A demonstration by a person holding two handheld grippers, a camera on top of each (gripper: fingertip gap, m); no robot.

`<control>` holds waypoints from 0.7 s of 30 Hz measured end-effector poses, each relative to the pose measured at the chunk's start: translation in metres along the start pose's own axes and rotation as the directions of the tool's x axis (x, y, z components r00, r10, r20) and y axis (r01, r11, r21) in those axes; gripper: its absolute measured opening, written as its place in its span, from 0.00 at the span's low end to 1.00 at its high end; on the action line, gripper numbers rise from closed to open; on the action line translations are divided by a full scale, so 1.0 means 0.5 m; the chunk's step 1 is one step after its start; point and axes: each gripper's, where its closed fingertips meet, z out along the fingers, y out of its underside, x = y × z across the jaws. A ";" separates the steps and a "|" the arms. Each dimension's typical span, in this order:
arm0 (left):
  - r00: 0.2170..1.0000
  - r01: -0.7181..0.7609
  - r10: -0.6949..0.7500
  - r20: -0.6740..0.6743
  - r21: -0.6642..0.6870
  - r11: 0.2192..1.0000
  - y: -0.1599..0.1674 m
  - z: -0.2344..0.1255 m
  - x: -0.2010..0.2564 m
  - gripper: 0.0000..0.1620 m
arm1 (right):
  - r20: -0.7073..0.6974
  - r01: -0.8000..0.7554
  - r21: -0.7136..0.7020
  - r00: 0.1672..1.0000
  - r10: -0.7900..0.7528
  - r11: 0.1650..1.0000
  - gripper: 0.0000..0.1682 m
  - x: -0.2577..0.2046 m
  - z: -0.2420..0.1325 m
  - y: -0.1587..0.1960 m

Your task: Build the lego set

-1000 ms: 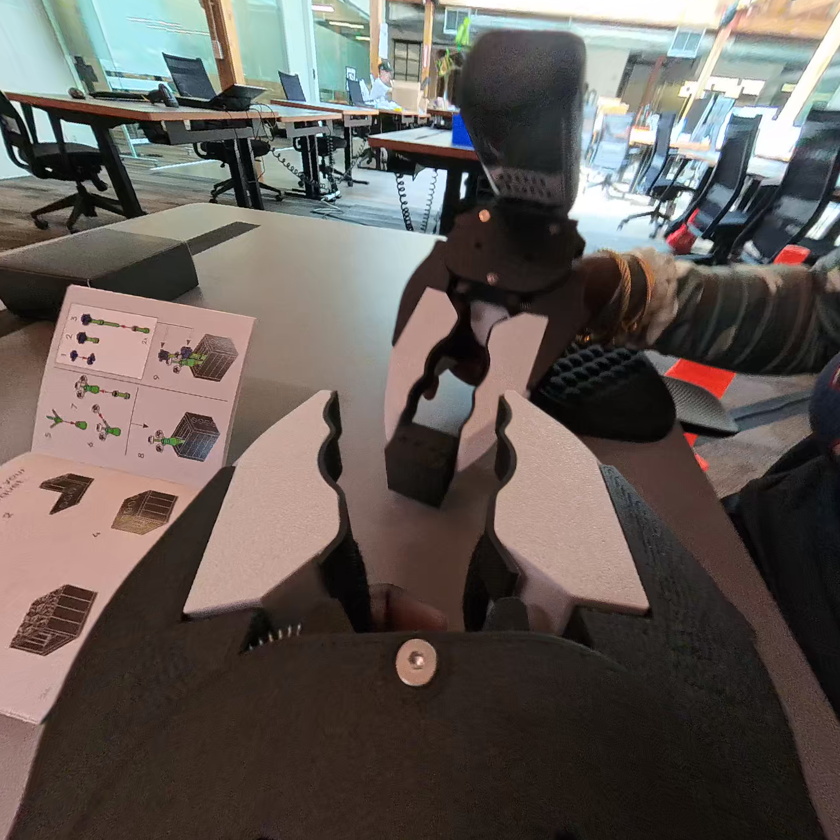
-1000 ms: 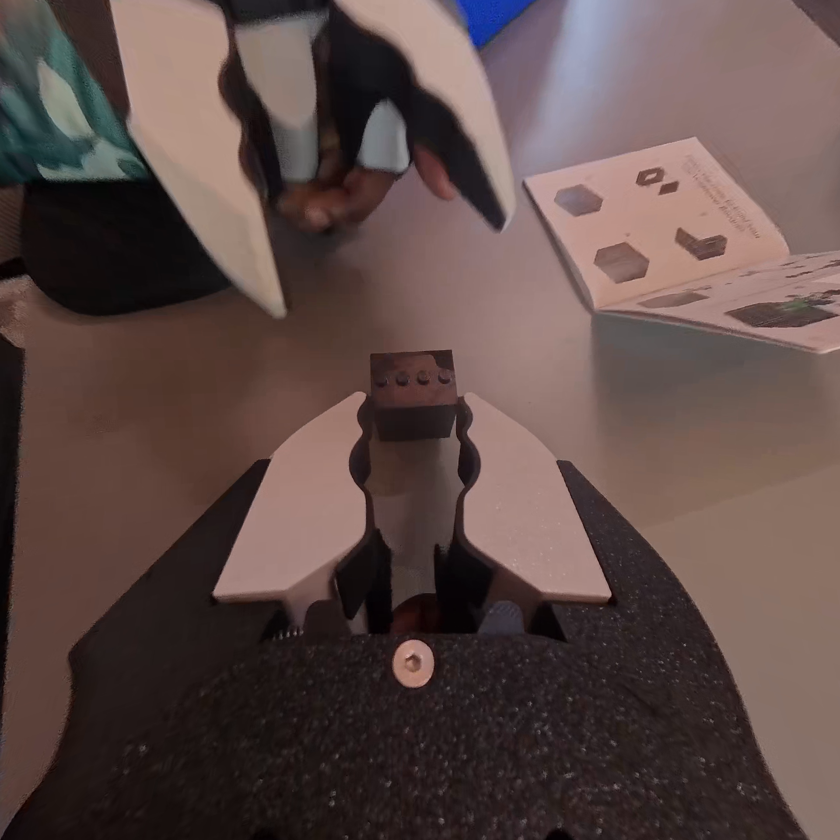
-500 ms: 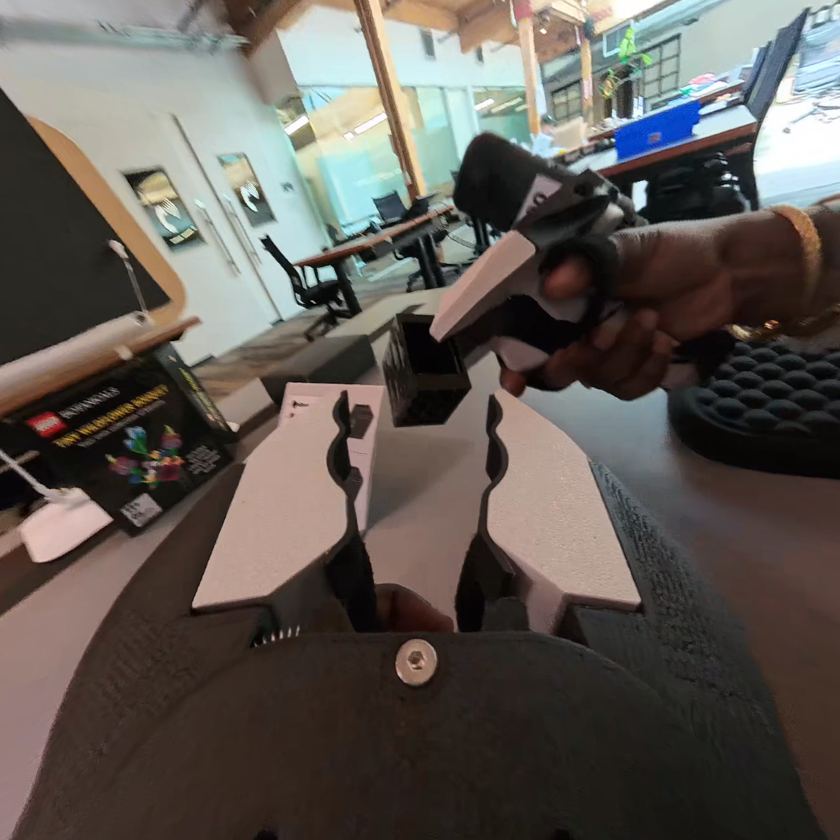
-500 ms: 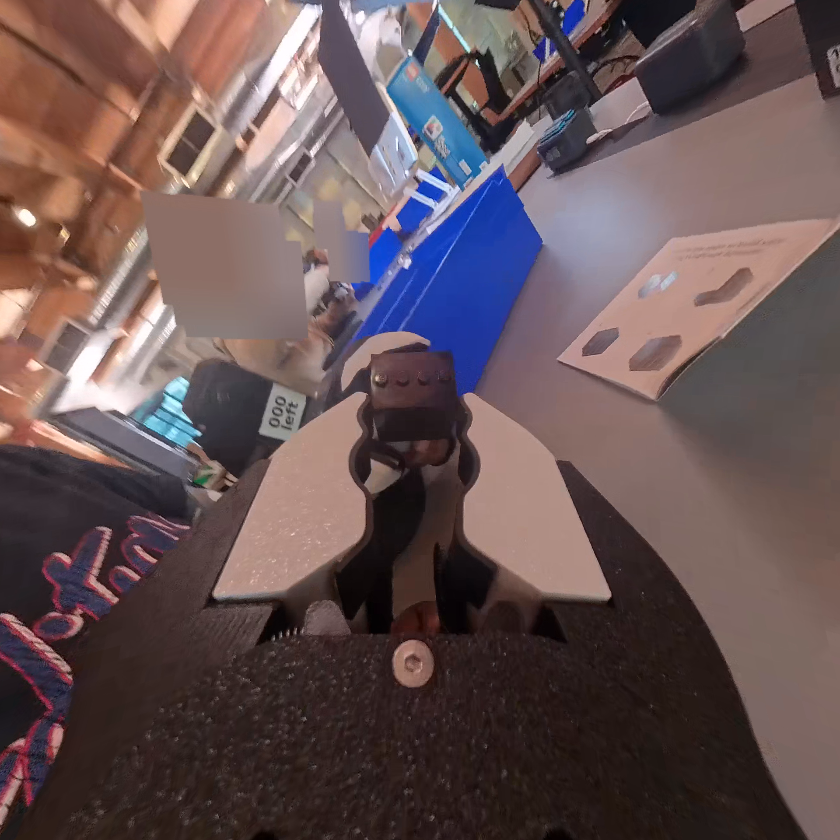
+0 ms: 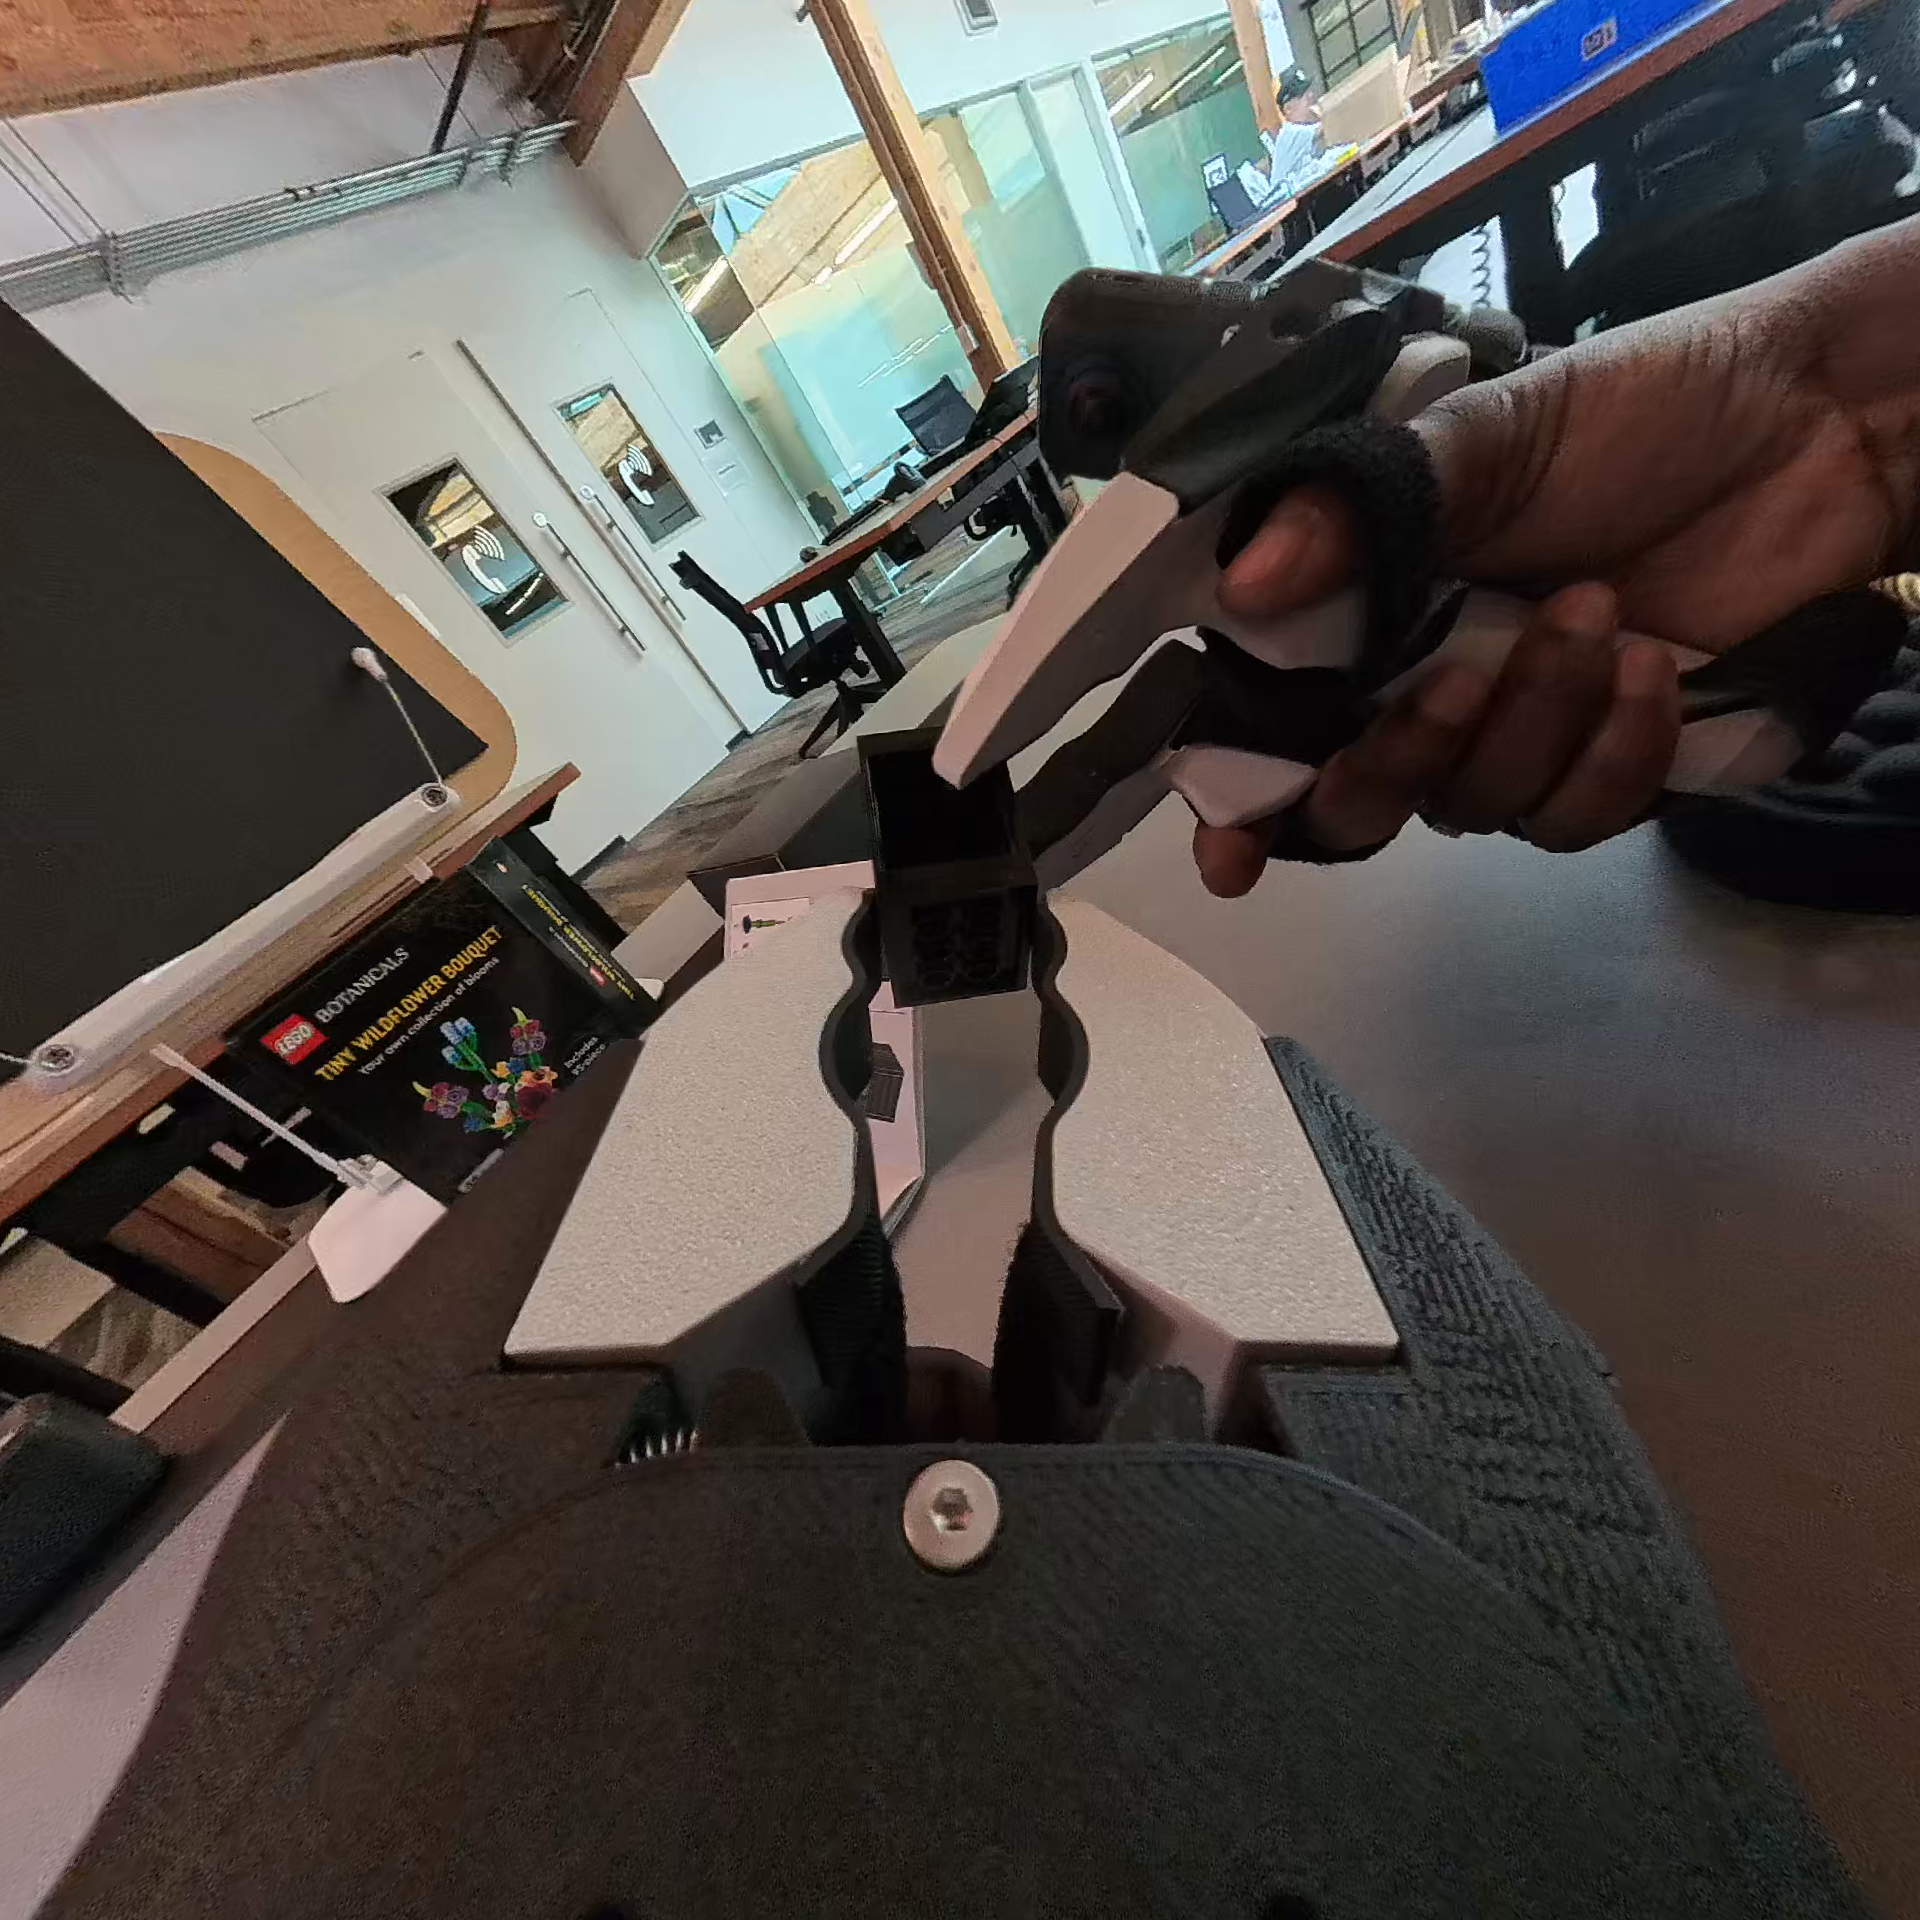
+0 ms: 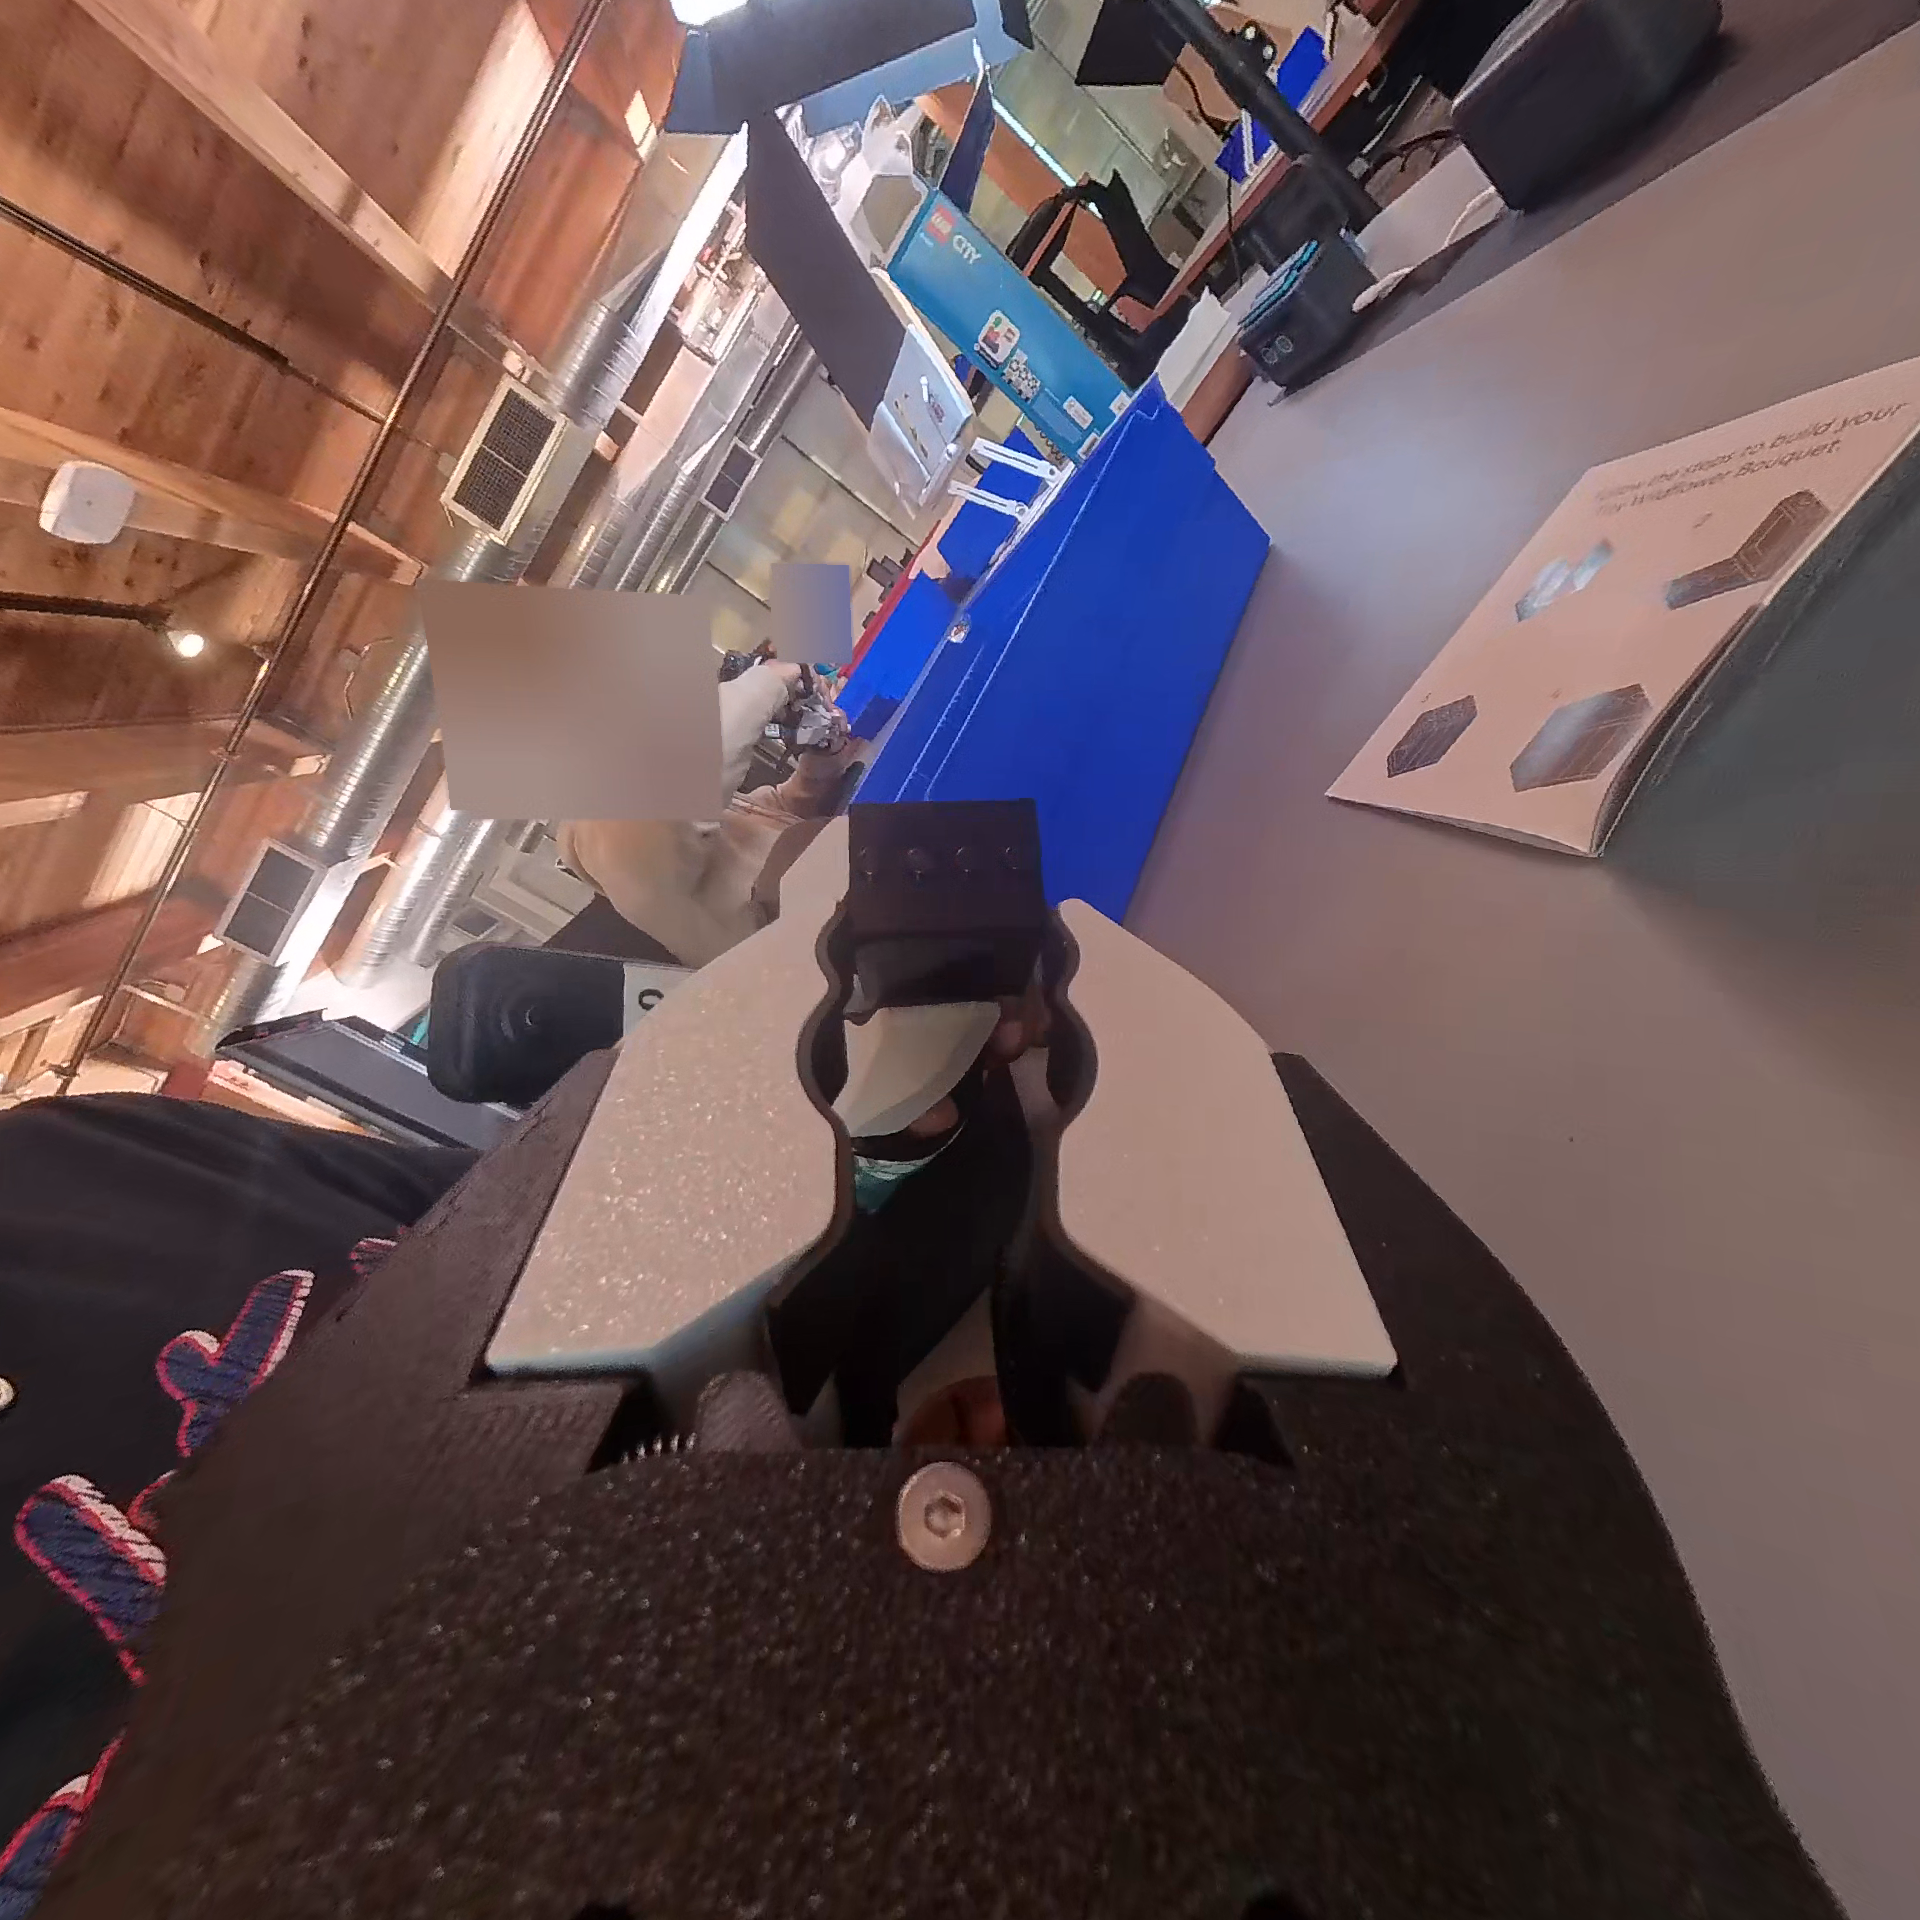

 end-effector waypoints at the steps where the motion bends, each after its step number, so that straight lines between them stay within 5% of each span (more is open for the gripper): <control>1: 1.000 0.018 -0.018 -0.006 0.006 1.000 -0.002 -0.001 0.000 0.17 | -0.003 0.013 -0.008 1.000 -0.013 1.000 0.21 -0.002 0.000 0.001; 9: 0.957 0.290 -0.290 -0.025 0.138 0.947 -0.031 -0.021 -0.040 0.17 | -0.149 0.423 -0.018 0.895 -0.421 0.906 0.34 -0.032 -0.002 -0.022; 12: 0.974 0.203 -0.210 0.090 0.078 0.976 -0.012 -0.024 -0.061 0.17 | -0.339 0.664 -0.051 0.691 -0.639 0.746 0.36 -0.042 0.001 -0.043; 16: 0.984 0.047 -0.042 0.174 -0.025 0.999 0.003 -0.020 -0.061 0.17 | -0.448 0.833 -0.282 0.325 -0.833 0.477 0.34 -0.043 0.030 -0.036; 21: 0.971 -0.129 0.149 0.188 -0.114 0.985 0.011 -0.016 -0.046 0.17 | -0.440 0.792 -0.416 0.255 -0.861 0.447 0.30 -0.005 0.048 -0.030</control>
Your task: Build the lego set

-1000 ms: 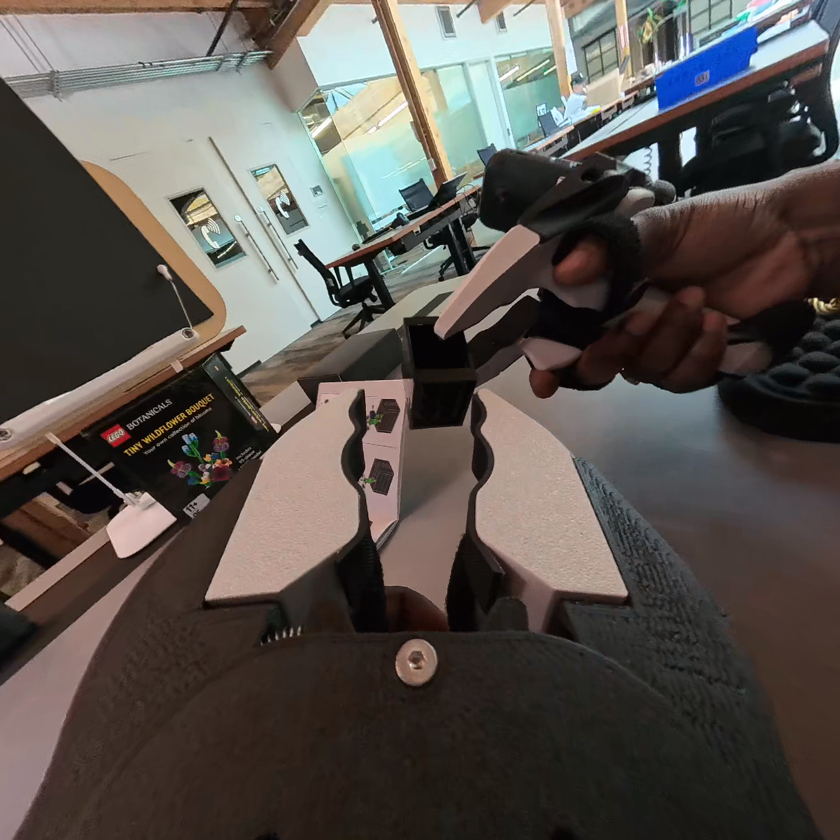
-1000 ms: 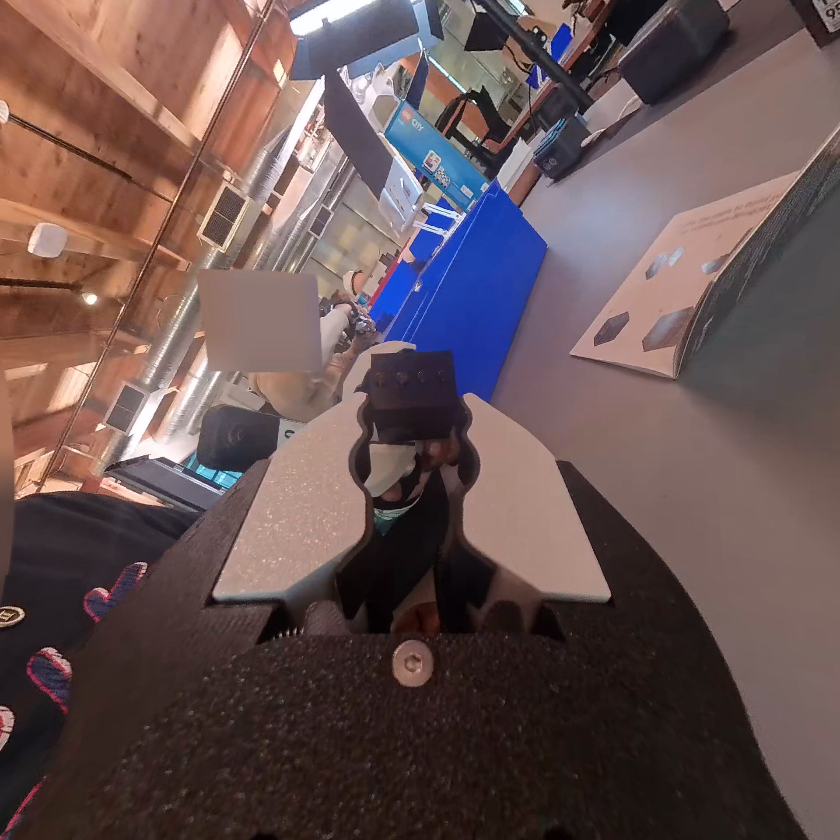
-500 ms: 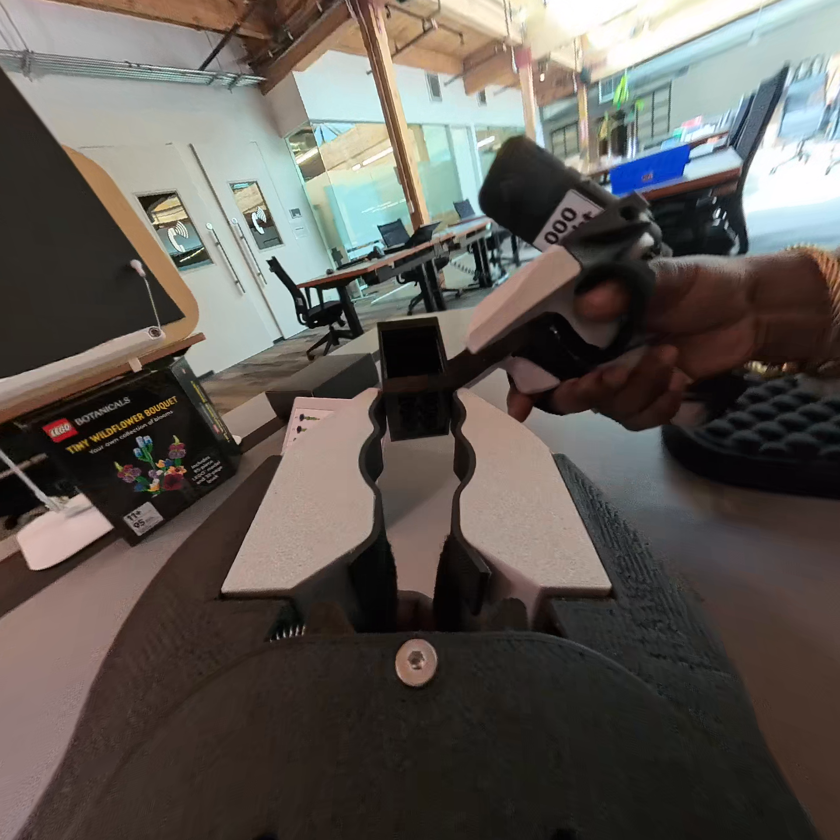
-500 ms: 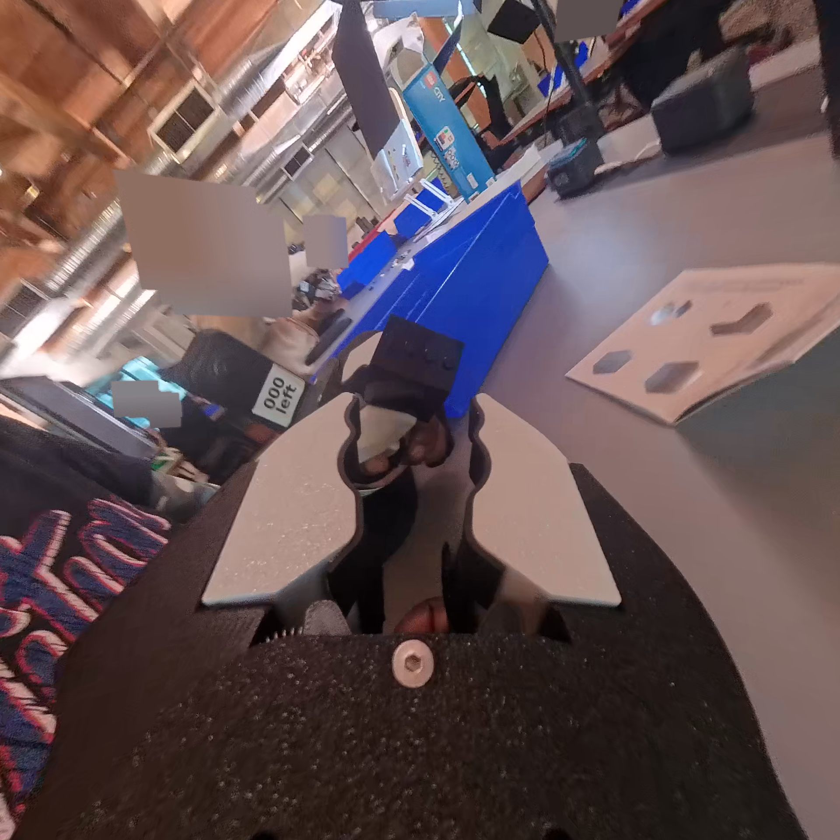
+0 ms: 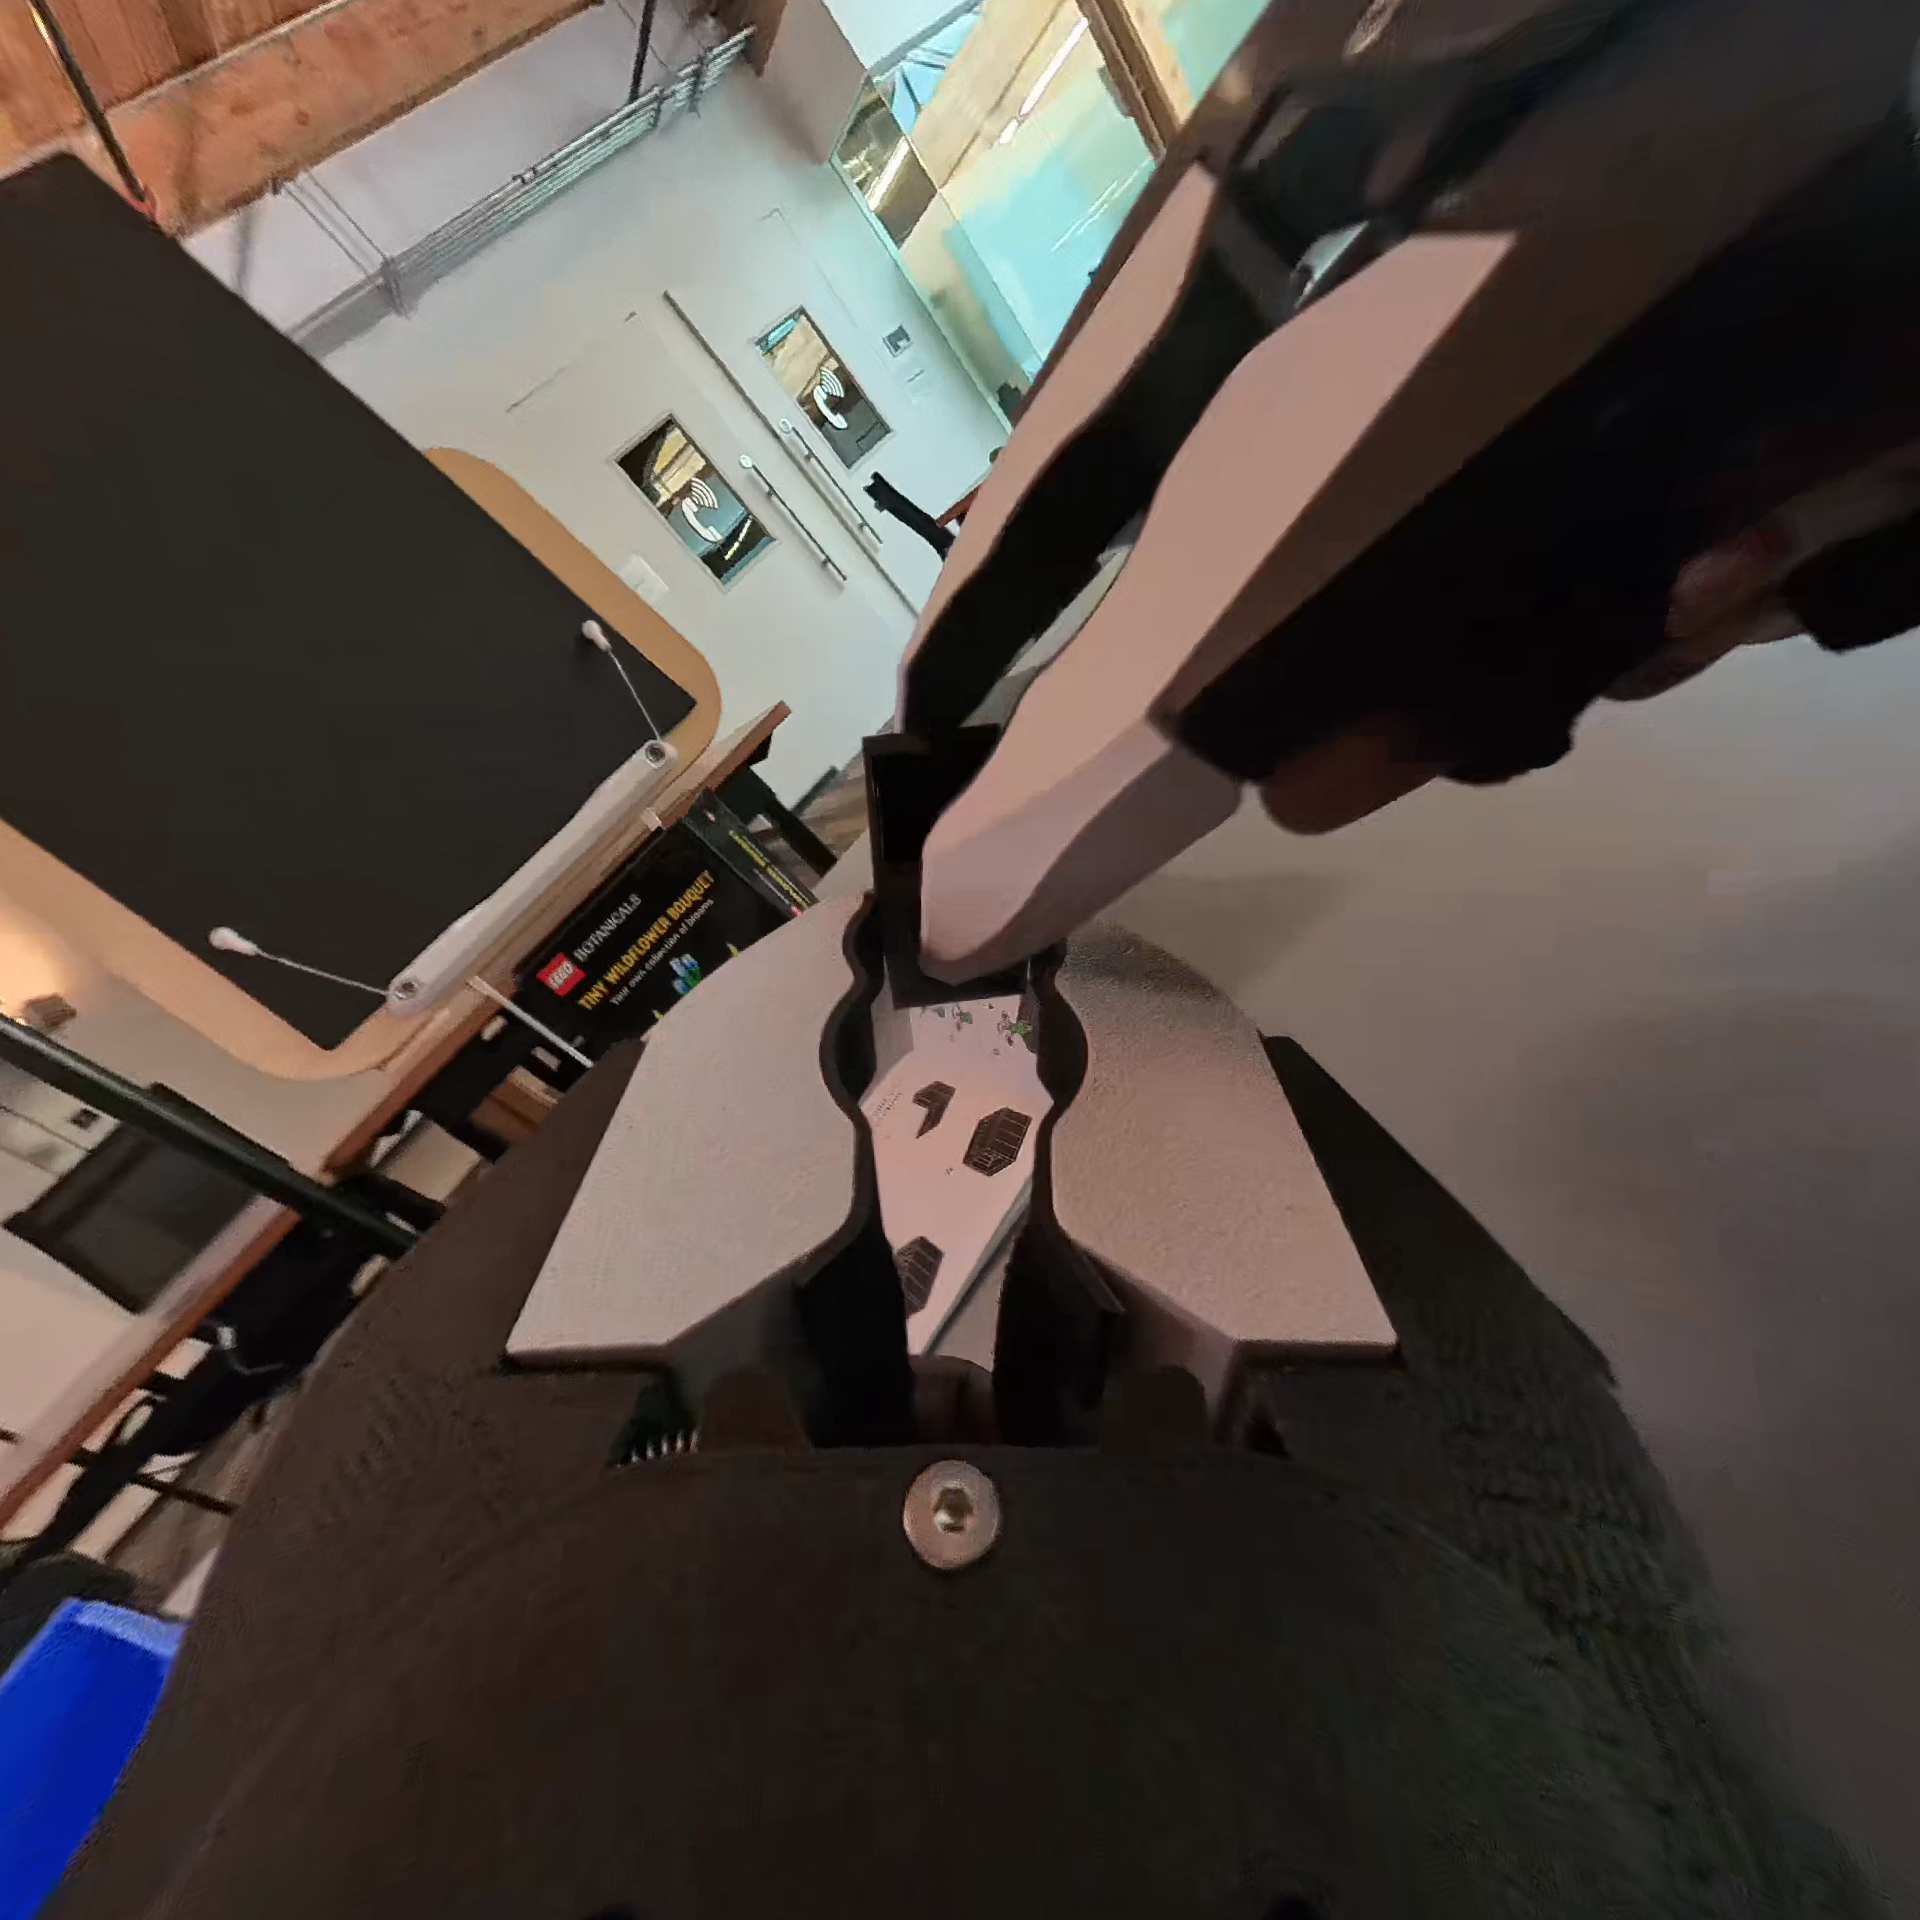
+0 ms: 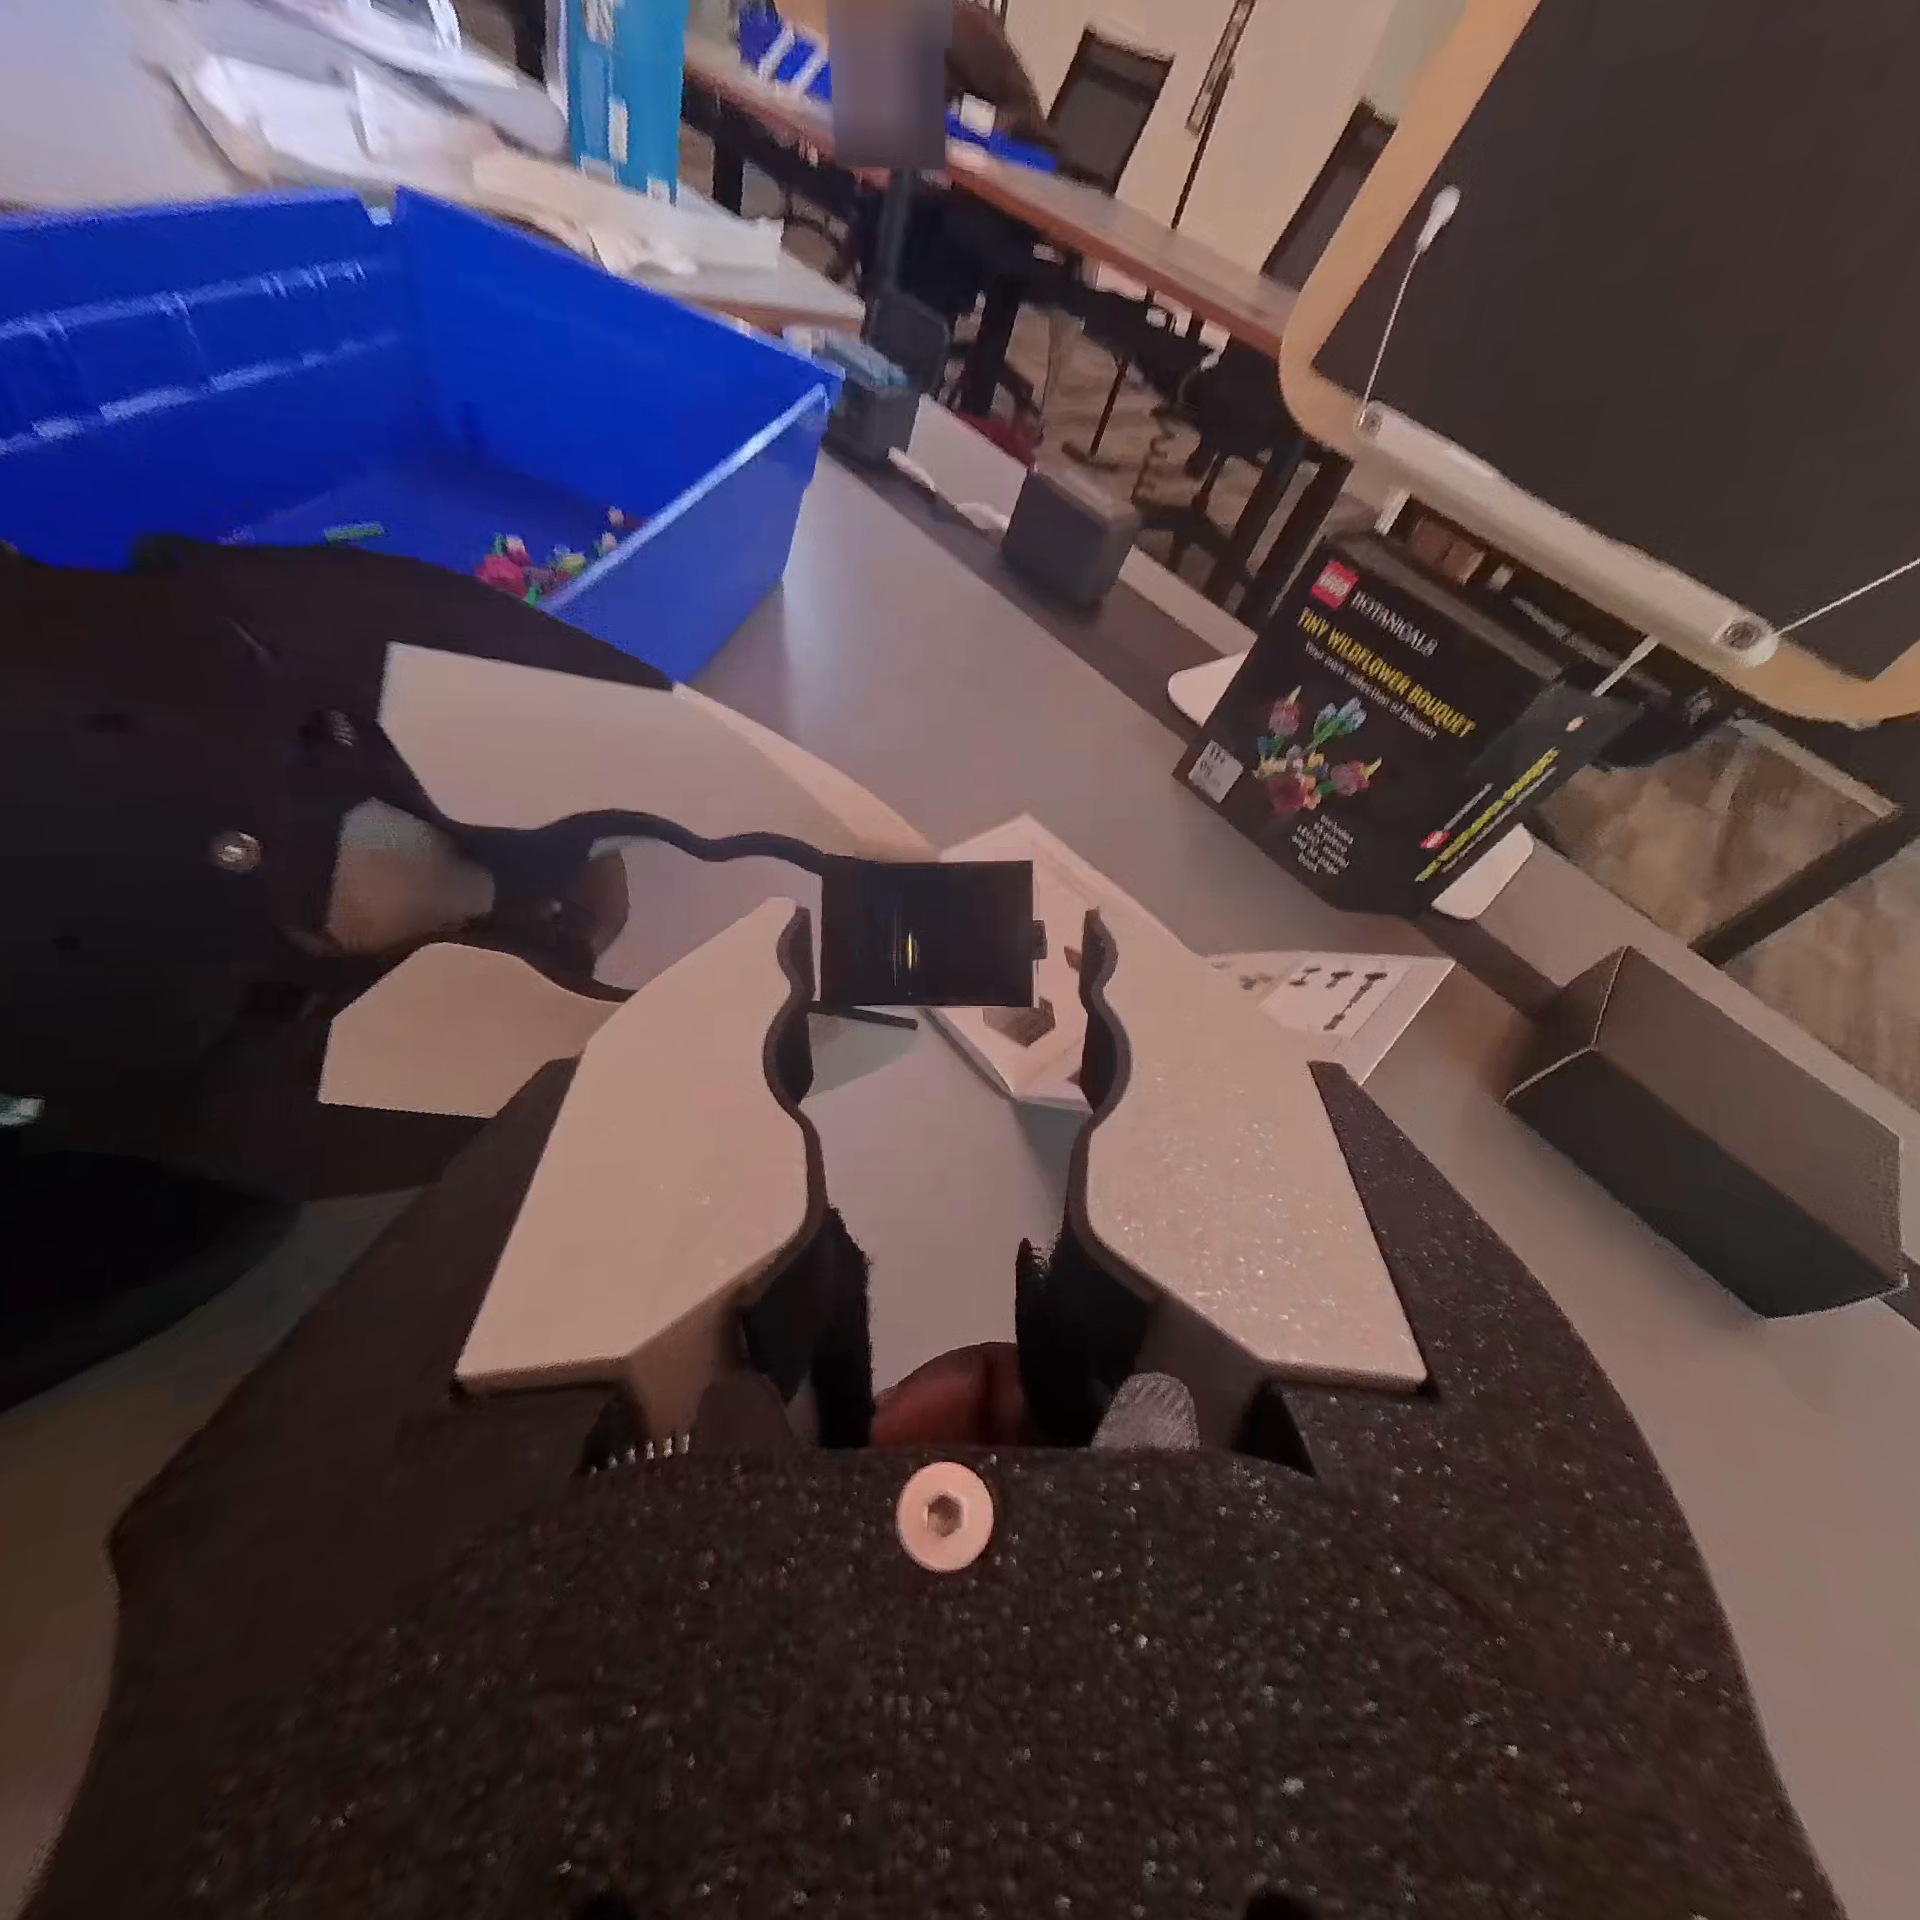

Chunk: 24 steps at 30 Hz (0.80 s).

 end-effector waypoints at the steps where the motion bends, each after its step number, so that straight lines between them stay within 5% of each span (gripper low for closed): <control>1: 1.000 -0.031 0.031 0.002 -0.003 1.000 -0.001 -0.001 0.003 0.17 | 0.013 0.007 -0.025 1.000 -0.006 1.000 0.27 -0.004 0.004 0.009; 5: 0.998 -0.066 0.067 -0.014 0.057 0.996 -0.018 -0.005 0.009 0.17 | 0.119 -0.149 0.051 0.983 0.142 0.988 0.25 -0.009 -0.006 0.005; 8: 0.956 0.249 -0.192 -0.223 0.266 0.931 -0.082 -0.035 0.012 0.26 | 0.402 -0.463 0.198 0.842 0.359 0.864 0.25 -0.004 -0.053 -0.036; 11: 0.647 0.718 -0.548 -0.530 0.183 0.672 -0.110 -0.055 -0.009 0.36 | 0.617 -0.653 0.281 0.685 0.389 0.704 0.25 0.017 -0.114 -0.075; 13: 0.426 0.855 -0.601 -0.676 0.084 0.511 -0.130 -0.069 -0.006 0.36 | 0.664 -0.662 0.301 0.662 0.348 0.687 0.25 0.010 -0.132 -0.086; 14: 0.375 0.873 -0.595 -0.710 0.055 0.485 -0.139 -0.073 0.003 0.36 | 0.685 -0.655 0.306 0.656 0.319 0.691 0.25 -0.001 -0.138 -0.091; 19: 0.364 0.864 -0.531 -0.765 0.064 0.499 -0.164 -0.086 0.036 0.24 | 0.744 -0.621 0.312 0.630 0.221 0.719 0.25 -0.051 -0.146 -0.099; 24: 0.390 0.850 -0.496 -0.776 0.097 0.517 -0.166 -0.100 0.034 0.24 | 0.753 -0.596 0.335 0.635 0.172 0.730 0.25 -0.065 -0.151 -0.103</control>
